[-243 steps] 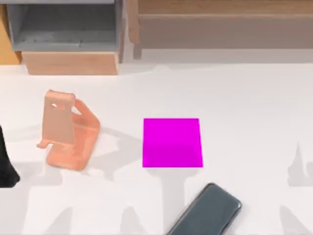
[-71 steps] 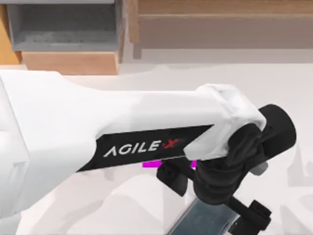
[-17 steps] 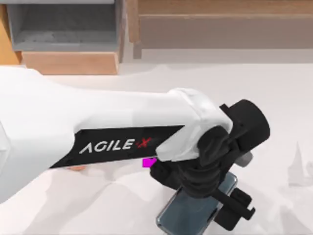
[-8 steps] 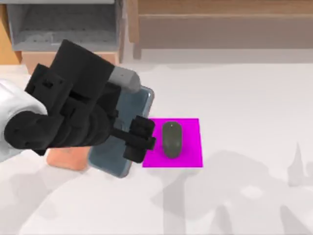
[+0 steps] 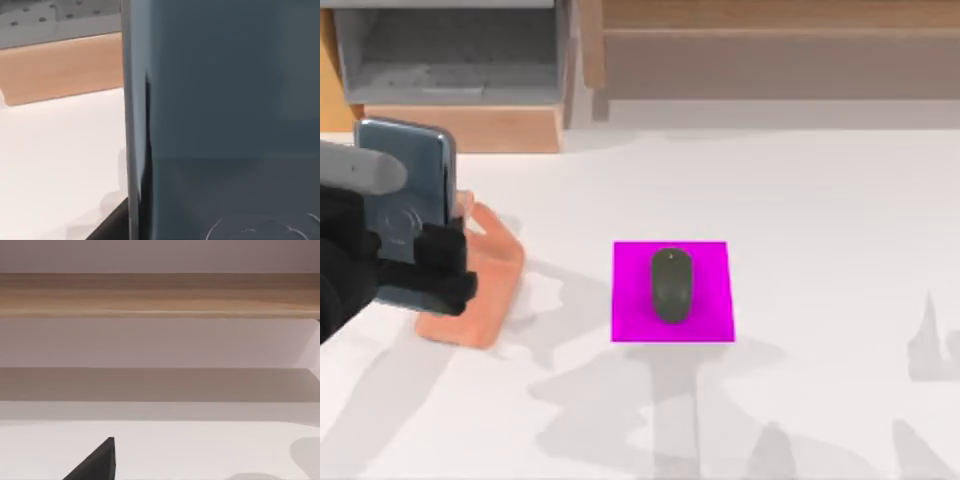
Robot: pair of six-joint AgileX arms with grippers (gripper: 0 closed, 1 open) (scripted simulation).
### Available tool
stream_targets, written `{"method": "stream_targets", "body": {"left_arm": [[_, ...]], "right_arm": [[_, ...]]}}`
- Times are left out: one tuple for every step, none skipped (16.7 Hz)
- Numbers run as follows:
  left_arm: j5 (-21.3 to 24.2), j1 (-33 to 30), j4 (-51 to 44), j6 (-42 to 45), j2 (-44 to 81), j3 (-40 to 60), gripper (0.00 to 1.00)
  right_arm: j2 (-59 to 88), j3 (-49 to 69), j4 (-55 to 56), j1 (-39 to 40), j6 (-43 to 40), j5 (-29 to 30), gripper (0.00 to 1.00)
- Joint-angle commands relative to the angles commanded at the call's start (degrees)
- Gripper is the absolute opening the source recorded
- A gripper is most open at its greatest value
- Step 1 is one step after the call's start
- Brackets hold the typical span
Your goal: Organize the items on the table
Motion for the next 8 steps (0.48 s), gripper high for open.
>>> {"method": "stream_targets", "body": {"left_arm": [[-0.08,0.84,0.91,0.32,-1.1,-1.03,0.0],[-0.11,1.19,1.3,0.46,-1.55,-1.46,0.0],[-0.11,1.19,1.3,0.46,-1.55,-1.46,0.0],[-0.11,1.19,1.3,0.46,-1.55,-1.46,0.0],[-0.11,1.19,1.3,0.46,-1.55,-1.46,0.0],[-0.11,0.97,1.15,0.5,-1.32,-1.3,0.0],[-0.09,0.95,1.18,0.59,-1.42,-1.23,0.0],[0.02,0.86,1.34,1.06,-1.94,-0.87,0.0]], "right_arm": [[0.0,0.0,0.0,0.0,0.0,0.0,1.0],[0.0,0.0,0.0,0.0,0.0,0.0,1.0],[0.0,0.0,0.0,0.0,0.0,0.0,1.0],[0.0,0.0,0.0,0.0,0.0,0.0,1.0],[0.0,0.0,0.0,0.0,0.0,0.0,1.0],[0.0,0.0,0.0,0.0,0.0,0.0,1.0],[0.0,0.0,0.0,0.0,0.0,0.0,1.0],[0.0,0.0,0.0,0.0,0.0,0.0,1.0]]}}
